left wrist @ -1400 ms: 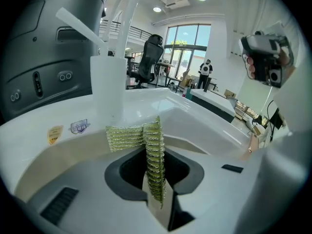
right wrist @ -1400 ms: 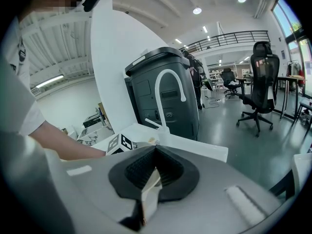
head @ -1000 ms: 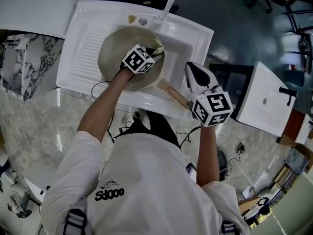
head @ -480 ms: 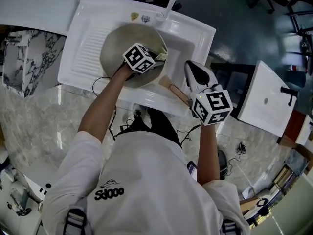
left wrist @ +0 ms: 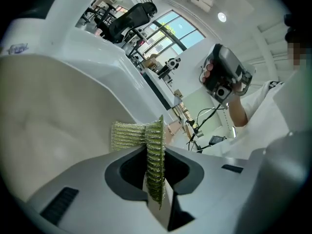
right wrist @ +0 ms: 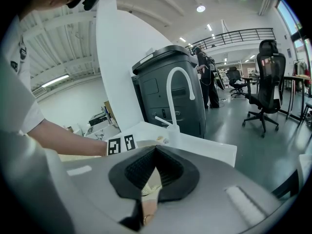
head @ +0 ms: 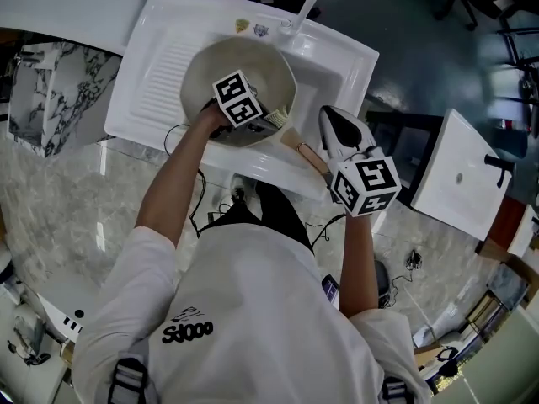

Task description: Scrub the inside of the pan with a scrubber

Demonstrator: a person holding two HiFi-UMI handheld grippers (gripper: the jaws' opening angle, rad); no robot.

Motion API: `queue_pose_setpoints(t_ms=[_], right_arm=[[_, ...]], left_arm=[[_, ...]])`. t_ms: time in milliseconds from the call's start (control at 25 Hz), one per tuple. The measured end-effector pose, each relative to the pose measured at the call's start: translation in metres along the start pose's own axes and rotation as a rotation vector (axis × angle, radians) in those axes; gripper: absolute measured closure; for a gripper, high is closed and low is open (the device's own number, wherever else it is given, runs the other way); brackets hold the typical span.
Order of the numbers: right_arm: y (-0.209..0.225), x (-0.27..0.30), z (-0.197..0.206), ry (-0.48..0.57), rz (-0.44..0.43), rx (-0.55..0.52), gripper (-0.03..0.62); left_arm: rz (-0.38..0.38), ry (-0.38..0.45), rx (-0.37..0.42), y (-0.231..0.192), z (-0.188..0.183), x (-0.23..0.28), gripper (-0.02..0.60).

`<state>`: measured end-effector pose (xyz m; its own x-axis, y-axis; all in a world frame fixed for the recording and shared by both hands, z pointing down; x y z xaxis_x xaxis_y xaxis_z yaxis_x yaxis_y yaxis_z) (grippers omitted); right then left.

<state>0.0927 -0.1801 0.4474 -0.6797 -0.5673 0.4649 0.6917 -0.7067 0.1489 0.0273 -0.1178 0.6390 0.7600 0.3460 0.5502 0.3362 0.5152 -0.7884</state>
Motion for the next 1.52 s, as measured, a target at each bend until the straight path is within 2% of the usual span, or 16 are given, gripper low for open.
queue_pose_setpoints(t_ms=[280, 640, 880, 1000, 1120, 1360, 1520], right_arm=[[-0.006, 0.004, 0.001, -0.009, -0.021, -0.002, 0.586], [-0.003, 0.005, 0.003, -0.003, -0.054, -0.008, 0.586], [-0.003, 0.015, 0.005, -0.016, -0.070, -0.023, 0.586], [-0.007, 0.017, 0.005, -0.018, -0.051, -0.015, 0.585], [-0.006, 0.019, -0.001, -0.011, -0.017, -0.007, 0.586], [-0.011, 0.020, -0.003, -0.001, 0.049, 0.036, 0.586], [-0.013, 0.018, 0.001, -0.004, 0.080, 0.057, 0.586]], left_arm=[[0.111, -0.073, -0.039, 0.016, 0.021, -0.010, 0.515], [0.194, -0.162, -0.114, 0.026, 0.049, -0.024, 0.517], [0.169, -0.161, -0.101, 0.024, 0.045, -0.025, 0.517], [0.170, -0.184, -0.079, 0.026, 0.047, -0.022, 0.517], [0.167, -0.172, -0.051, 0.026, 0.038, -0.017, 0.517], [0.114, -0.158, 0.021, 0.023, 0.025, -0.008, 0.517], [0.030, -0.152, 0.051, 0.009, 0.019, -0.002, 0.517]])
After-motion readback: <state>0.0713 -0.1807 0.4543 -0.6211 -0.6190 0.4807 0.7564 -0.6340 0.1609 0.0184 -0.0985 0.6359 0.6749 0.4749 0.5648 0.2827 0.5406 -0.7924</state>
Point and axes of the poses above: the fingertips, and each gripper's own axes: x forward along the fingers, y to its right, z out of its underside, the point moved 1 cm from there along -x, backward along the fingers, and after that the axes turned 7 degrees about -x, right-handed, at the moved point
